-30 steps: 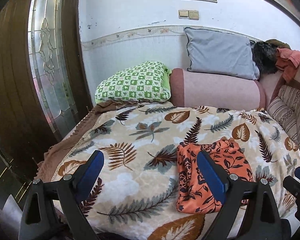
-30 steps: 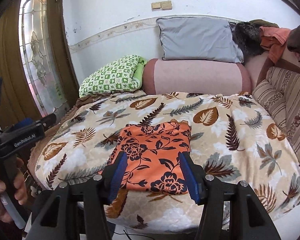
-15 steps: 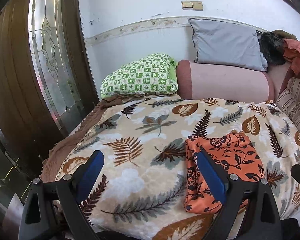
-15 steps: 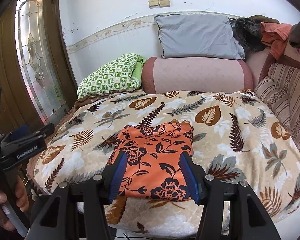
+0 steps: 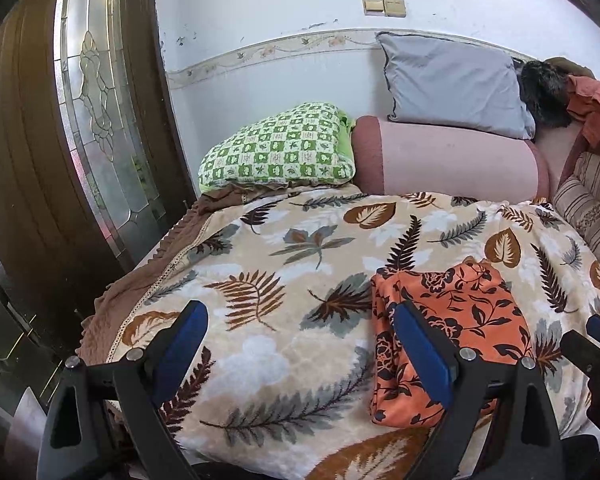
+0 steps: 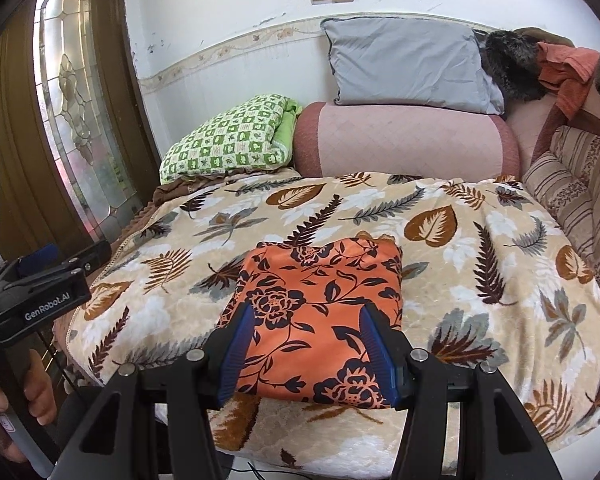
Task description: Fold small clothes
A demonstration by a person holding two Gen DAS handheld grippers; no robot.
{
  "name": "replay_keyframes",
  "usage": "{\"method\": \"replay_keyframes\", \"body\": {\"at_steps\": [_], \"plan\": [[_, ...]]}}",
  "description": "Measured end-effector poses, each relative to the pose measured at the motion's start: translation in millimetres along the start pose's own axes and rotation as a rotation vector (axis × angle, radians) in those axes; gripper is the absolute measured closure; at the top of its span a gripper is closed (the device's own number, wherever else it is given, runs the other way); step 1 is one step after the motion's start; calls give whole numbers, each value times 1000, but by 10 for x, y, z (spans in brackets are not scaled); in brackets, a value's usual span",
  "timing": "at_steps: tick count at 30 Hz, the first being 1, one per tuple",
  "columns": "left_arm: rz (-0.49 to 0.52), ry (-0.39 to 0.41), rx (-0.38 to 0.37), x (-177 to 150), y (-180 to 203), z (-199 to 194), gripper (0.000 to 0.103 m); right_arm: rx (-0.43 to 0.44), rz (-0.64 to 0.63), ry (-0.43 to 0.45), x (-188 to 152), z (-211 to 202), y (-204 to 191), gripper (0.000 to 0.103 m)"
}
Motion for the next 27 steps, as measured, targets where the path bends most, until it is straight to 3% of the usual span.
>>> {"method": "replay_keyframes", "body": {"at_steps": [15,27], "plan": [[-28,5,-16,-5,-88,-1,9,-2,-39,-7,28,75,-212,44],[-34,40,-24,21,-152,-256,9,-14,-35,10,21,-75,-269,44]]}}
Point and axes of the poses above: each gripper's, at about its wrist camera, not at the fingertips, and z roughly the way its jaws point, y to its right, x to its top, the point moved 4 cm from there along z, roughly the way its jaws point, and after that the axes turned 6 degrees about -y, right-handed, at the moved point
